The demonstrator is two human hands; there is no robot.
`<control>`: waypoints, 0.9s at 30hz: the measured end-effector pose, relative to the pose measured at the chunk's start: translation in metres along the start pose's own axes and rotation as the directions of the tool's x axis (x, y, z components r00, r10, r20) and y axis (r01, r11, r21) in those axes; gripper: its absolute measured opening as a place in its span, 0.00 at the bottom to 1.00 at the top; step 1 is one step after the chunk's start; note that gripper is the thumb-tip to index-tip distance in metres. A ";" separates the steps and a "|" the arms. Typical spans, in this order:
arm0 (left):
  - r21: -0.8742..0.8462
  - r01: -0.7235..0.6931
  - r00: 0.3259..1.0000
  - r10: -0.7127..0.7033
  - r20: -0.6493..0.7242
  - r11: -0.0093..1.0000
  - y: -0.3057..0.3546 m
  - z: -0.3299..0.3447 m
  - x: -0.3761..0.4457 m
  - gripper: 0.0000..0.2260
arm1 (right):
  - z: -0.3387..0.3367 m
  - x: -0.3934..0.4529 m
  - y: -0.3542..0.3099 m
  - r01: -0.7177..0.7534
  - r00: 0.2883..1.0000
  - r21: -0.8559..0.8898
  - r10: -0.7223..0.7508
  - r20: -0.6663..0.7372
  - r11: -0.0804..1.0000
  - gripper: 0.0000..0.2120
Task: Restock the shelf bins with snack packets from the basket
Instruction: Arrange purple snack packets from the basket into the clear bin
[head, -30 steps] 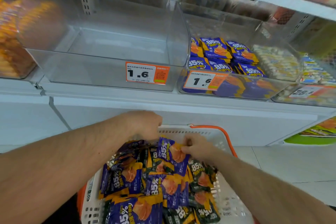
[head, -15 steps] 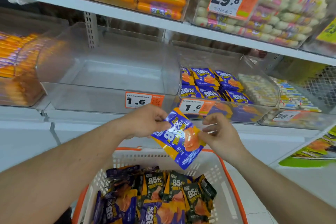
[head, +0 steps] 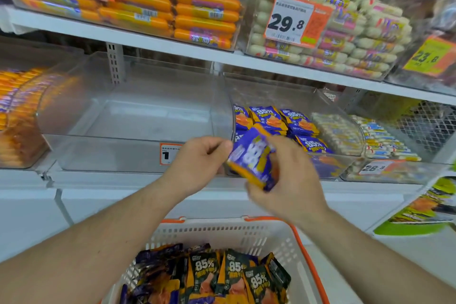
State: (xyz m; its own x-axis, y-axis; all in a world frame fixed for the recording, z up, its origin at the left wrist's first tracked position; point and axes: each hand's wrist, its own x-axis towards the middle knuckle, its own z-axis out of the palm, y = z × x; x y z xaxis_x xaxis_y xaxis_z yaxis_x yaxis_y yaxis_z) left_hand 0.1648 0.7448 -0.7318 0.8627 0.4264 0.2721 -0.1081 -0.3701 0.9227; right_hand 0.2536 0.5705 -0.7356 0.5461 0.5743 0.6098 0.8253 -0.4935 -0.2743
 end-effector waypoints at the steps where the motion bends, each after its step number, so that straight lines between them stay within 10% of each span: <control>1: 0.118 -0.122 0.985 0.135 -0.112 0.985 -0.002 -0.002 0.002 0.10 | -0.008 0.017 0.005 -0.141 0.990 0.077 0.142 -0.004 0.987 0.35; 4: 0.671 -0.243 0.935 0.353 -0.031 0.701 -0.011 -0.007 0.008 0.24 | -0.020 0.071 0.025 -0.537 0.841 0.164 0.513 0.171 0.827 0.36; 9: 0.881 -0.164 0.963 -0.123 0.241 0.444 -0.026 -0.006 0.006 0.34 | 0.012 0.126 0.036 -0.649 0.718 0.038 0.594 0.364 0.760 0.42; 17: 0.865 -0.153 0.967 -0.110 0.231 0.477 -0.023 -0.008 0.006 0.32 | 0.057 0.140 0.033 -0.250 0.587 -0.419 0.481 0.651 0.873 0.33; 27: 0.873 -0.154 0.974 -0.075 0.212 0.463 -0.023 -0.003 0.006 0.33 | 0.049 0.133 0.043 -0.289 0.608 -0.272 0.395 0.689 0.918 0.18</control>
State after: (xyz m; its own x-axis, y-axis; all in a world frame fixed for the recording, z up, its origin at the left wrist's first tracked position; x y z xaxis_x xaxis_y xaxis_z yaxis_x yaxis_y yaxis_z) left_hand 0.1705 0.7582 -0.7503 0.9533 0.2685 0.1381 0.2484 -0.9575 0.1468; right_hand 0.3686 0.6575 -0.7032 0.7570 0.6038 -0.2497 0.5610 -0.7965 -0.2254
